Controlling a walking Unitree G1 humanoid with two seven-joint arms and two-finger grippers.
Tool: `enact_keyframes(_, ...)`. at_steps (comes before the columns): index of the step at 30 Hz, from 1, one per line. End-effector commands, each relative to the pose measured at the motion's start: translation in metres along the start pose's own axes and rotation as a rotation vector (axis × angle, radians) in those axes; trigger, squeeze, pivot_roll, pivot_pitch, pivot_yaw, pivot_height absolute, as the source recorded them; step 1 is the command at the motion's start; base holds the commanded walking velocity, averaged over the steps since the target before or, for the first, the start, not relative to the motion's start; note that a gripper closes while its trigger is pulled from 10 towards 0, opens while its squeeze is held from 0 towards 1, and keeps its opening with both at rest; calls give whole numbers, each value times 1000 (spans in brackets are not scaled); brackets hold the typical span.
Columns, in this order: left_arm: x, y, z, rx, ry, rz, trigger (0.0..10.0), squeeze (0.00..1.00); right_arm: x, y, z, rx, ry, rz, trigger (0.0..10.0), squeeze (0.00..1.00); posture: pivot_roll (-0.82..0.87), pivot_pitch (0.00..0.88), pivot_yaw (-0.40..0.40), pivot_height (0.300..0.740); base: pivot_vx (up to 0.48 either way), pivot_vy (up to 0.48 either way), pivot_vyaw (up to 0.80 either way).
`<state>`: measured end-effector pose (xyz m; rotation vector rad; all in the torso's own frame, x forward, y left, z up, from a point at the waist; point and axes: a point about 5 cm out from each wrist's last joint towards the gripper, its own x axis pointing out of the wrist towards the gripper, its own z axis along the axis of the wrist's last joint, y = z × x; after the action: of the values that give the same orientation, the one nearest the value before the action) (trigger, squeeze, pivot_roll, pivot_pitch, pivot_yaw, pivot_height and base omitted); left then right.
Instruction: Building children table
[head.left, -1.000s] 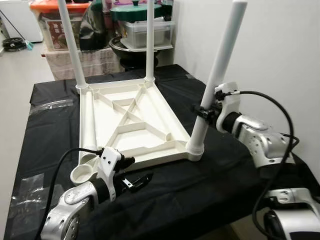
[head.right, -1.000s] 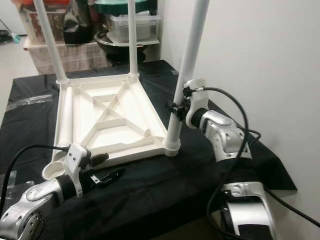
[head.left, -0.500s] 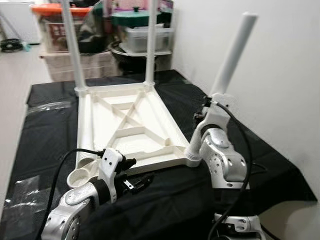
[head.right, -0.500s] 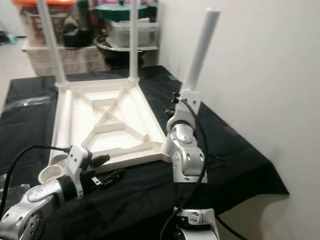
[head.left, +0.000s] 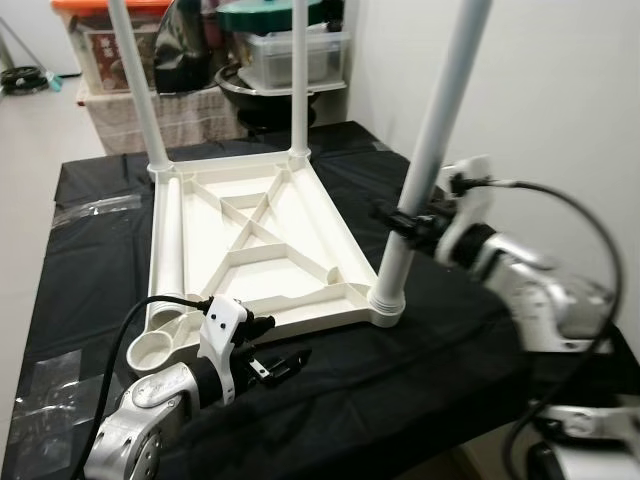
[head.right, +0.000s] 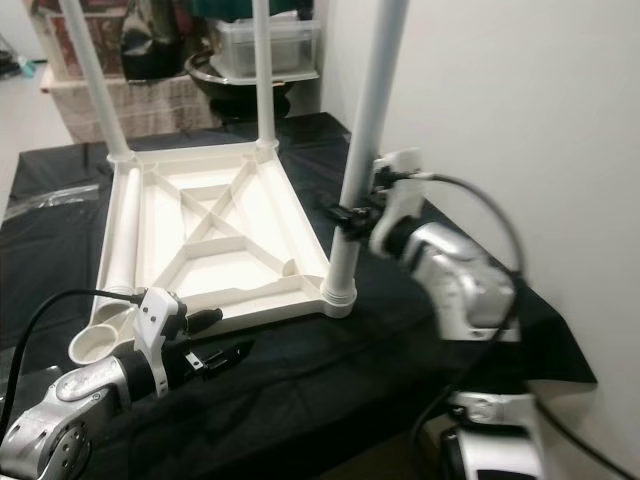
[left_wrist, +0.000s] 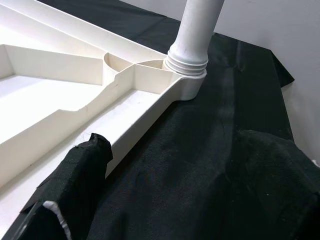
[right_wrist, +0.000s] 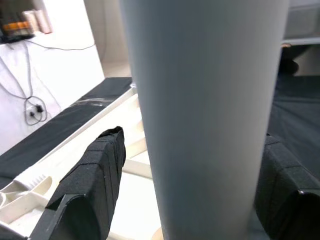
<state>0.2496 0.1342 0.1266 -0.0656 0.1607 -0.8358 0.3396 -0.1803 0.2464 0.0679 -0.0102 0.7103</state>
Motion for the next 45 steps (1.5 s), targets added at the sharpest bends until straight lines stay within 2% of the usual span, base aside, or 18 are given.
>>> enact_keyframes(1, 0, -1, 1, 7, -1, -11, 10000, 0, 2, 0, -4, -12, 22, 24, 10000, 0, 67, 0, -71, 740, 0, 0, 0)
enact_keyframes(2, 0, -1, 2, 9, -2, -11, 10000, 0, 0, -1, -7, -19, 43, 91, 4471, 0, 68, 0, -71, 740, 0, 0, 0)
enact_keyframes(3, 0, -1, 2, 9, -2, -11, 10000, 0, 0, -1, -7, -19, 43, 91, 4471, 0, 68, 0, -71, 740, 0, 0, 0)
enact_keyframes(4, 0, -1, 2, 11, -1, -11, 10000, 0, -1, 1, -11, -30, 59, 172, 0, 0, 81, 0, -75, 740, 0, 0, 0)
enact_keyframes(9, -2, -1, 2, 15, 2, -10, 10000, 0, 2, 2, -17, -20, 84, 203, 0, 0, 85, 0, -76, 740, 0, 0, 0)
enact_keyframes(14, -2, -1, 1, 16, 4, -10, 10000, 0, 18, -30, -65, 109, 247, -627, 0, 0, 81, 0, -77, 740, 0, 0, 0)
enact_keyframes(19, -2, -1, 1, 16, 4, -10, 10000, 0, 16, -33, -70, 128, 256, -712, 0, 0, 81, 0, -77, 740, 0, 0, 0)
enact_keyframes(21, -1, -2, 1, 14, 2, -15, 10000, 0, 15, -14, -87, 167, 268, -821, 0, 0, 77, 0, -73, 740, 0, 0, 0)
enact_keyframes(23, 1, -5, 2, 11, 0, -29, 10000, 0, 17, 38, -109, 253, 275, -850, 0, 0, 76, 0, -68, 740, 0, 0, 0)
enact_keyframes(24, 1, -5, 2, 11, 0, -29, 10000, 0, 17, 38, -109, 253, 275, -850, 0, 0, 76, 0, -68, 740, 0, 0, 0)
enact_keyframes(25, 1, -5, 2, 11, 0, -31, 10000, 0, 19, 42, -109, 259, 276, -835, 10000, 0, 76, 0, -68, 740, 0, 0, 0)
enact_keyframes(28, 1, -5, 2, 13, 2, -33, 10000, 0, 23, 45, -106, 247, 271, -788, 10000, 0, 74, 0, -68, 740, 0, 0, 0)
enact_keyframes(29, 0, -4, 2, 13, 3, -34, 10000, 0, 27, 46, -94, 236, 207, -730, 10000, 1000, 72, 0, -68, 740, 0, 0, 0)
enact_keyframes(33, 0, -4, 2, 11, 3, -34, 10000, 0, 34, 37, -69, 222, 117, -609, 10000, 1000, 70, 0, -69, 740, 0, 0, 0)
enact_keyframes(34, 0, -5, 2, 8, 2, -38, 10000, 0, 37, 30, -54, 240, 73, -467, 10000, 0, 65, 0, -70, 740, 0, 0, 0)
enact_keyframes(35, 0, -5, 2, 8, 2, -38, 10000, 0, 37, 30, -54, 240, 73, -467, 10000, 0, 65, 0, -70, 740, 0, 0, 0)
enact_keyframes(37, 1, -6, 1, 6, 2, -42, 10000, 0, 26, 12, -16, 111, -36, -162, 10000, 0, 64, 0, -72, 740, 0, 0, 0)
enact_keyframes(45, 1, -5, 1, 10, 2, -40, 10000, 0, 7, -8, 1, -34, -2, 8, 10000, 0, 73, 0, -77, 740, 0, 0, 0)
